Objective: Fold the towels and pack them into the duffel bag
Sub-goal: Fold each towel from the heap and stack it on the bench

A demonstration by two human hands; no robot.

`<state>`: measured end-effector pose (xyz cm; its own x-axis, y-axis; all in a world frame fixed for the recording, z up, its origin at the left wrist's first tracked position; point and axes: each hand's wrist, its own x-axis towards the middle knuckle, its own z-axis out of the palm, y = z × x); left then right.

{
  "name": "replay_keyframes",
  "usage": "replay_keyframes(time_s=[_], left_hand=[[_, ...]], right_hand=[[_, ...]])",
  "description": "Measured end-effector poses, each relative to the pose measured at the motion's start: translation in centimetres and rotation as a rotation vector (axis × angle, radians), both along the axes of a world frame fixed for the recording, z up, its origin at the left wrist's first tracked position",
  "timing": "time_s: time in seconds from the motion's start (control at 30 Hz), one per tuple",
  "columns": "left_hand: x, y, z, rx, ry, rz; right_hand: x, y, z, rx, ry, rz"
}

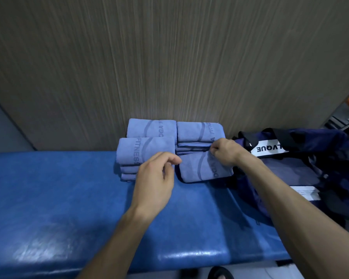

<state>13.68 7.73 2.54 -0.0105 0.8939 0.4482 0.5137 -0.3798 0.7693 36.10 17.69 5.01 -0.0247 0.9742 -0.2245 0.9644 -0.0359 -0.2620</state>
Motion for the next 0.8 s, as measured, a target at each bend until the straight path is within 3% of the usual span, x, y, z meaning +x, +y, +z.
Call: replay_keyframes(time_s=[0.13, 0.3, 0.6, 0.8], left_hand=[[-1.4, 1.5, 0.3, 0.215, 0.262, 0.103], [-2.8, 3.3, -1.5, 0.043, 0.570, 0.056], [-2.9, 3.5, -1.4, 0.043, 0.612, 0.036], [-2.9, 3.3, -1.3, 0.052, 0.632, 0.030]], right_hand=[[0.0, 0.7, -0.8, -0.025, 0.106, -0.007], [-0.7, 0.4, -3.8, 0.055, 0.141, -0.048], [-3.3, -5.9, -6.4, 0.595, -0.215, 0.049], [-3.2, -8.4, -9.7, 0.526, -0.319, 0.150]])
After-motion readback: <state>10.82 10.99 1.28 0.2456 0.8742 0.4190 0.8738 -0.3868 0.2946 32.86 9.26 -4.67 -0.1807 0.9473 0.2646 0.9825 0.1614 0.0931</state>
